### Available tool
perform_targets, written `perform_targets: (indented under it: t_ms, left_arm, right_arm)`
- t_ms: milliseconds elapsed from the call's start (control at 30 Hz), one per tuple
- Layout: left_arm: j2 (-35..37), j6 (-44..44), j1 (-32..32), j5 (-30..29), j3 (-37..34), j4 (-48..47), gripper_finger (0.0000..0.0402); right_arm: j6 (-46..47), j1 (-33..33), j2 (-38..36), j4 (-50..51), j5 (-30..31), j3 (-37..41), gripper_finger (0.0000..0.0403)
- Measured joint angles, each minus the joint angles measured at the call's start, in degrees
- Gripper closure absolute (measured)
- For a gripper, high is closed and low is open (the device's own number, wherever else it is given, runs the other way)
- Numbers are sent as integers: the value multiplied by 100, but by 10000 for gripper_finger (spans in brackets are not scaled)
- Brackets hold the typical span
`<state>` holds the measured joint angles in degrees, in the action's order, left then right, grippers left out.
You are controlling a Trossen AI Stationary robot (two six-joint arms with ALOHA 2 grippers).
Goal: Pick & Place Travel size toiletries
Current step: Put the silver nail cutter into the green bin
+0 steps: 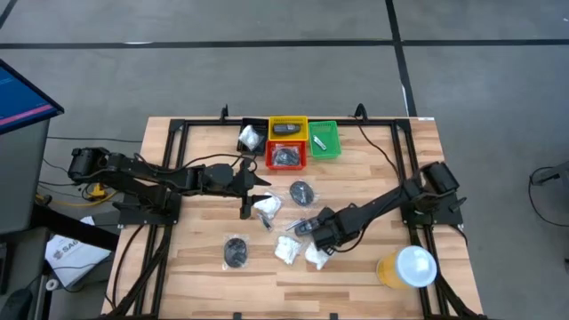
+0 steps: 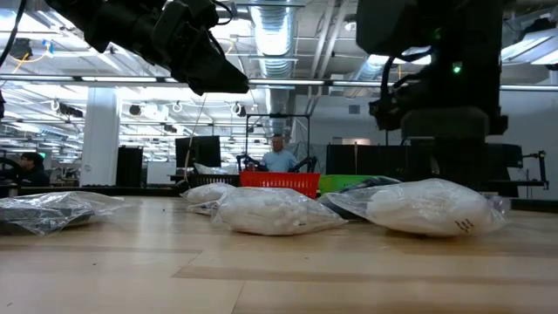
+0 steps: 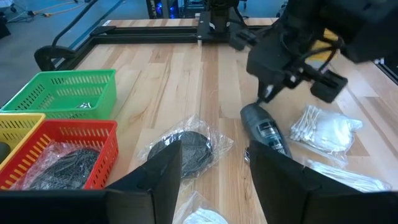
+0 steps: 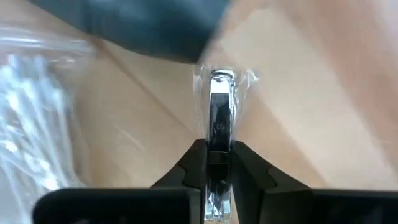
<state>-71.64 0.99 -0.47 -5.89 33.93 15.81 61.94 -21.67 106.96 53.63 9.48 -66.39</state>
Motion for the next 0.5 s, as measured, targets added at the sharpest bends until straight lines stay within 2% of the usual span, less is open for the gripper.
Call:
perform_targets:
  t_ms: [333, 500]
  left_arm:
    - [0, 0, 0, 0, 0, 0, 224]
    - [0, -2, 1, 0, 0, 2, 224]
  right_arm:
    - [-109, 347, -802, 918, 539, -15, 364]
    - [-441, 728, -1309, 997, 862, -12, 366]
